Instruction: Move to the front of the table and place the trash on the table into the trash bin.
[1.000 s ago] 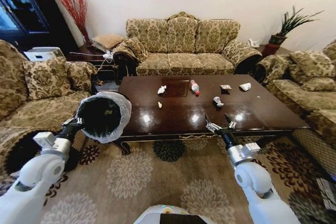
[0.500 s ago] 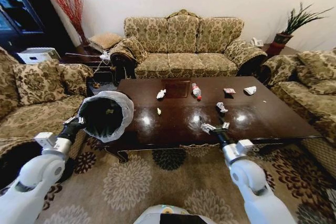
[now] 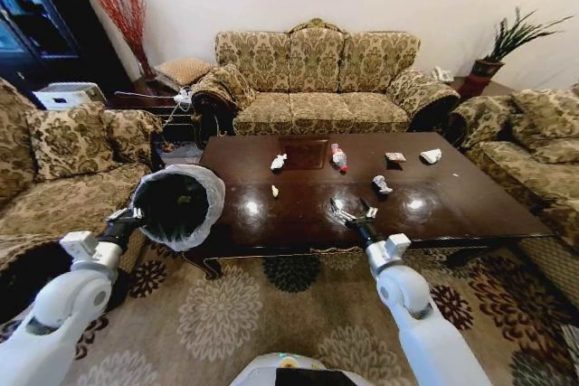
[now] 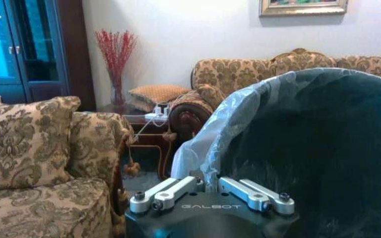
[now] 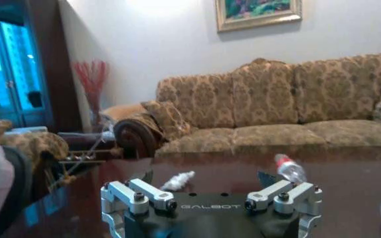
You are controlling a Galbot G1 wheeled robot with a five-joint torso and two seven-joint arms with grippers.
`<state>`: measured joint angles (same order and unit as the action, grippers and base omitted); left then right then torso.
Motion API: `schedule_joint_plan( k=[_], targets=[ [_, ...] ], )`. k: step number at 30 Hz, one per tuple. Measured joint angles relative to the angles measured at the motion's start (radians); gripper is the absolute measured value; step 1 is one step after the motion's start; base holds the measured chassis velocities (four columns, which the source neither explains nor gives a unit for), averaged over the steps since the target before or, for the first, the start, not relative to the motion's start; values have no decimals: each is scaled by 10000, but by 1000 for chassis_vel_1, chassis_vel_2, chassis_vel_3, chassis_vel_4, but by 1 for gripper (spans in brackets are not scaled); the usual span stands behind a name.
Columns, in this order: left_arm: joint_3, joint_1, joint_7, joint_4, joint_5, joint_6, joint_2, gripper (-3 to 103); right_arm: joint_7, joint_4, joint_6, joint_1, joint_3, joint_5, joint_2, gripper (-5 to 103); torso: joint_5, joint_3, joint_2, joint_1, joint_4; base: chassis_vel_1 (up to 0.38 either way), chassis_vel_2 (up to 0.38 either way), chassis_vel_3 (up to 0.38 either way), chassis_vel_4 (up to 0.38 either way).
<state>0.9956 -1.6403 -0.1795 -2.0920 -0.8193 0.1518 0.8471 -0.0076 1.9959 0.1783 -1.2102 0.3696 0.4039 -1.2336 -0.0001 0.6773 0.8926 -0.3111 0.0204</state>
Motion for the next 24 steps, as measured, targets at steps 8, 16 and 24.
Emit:
schedule_joint_plan(
  k=[8, 16, 24],
  targets=[
    [5, 7, 81, -101, 95, -1, -21, 0, -140, -215, -344, -19, -116, -56, -5, 100, 0, -1, 1, 2, 0, -8, 6, 3, -8],
    [-71, 45, 116, -102, 353, -69, -13, 0, 14, -390, -470, 144, -403, 58, -42, 100, 1, -1, 0, 2, -1, -120, 99, 119, -111],
    [43, -60, 189, -238, 538, -79, -22, 0, 576, -1349, 498, 1446, -1948, 527, -598, 100, 2, 4, -4, -11, -3, -103, 95, 99, -99]
  ],
)
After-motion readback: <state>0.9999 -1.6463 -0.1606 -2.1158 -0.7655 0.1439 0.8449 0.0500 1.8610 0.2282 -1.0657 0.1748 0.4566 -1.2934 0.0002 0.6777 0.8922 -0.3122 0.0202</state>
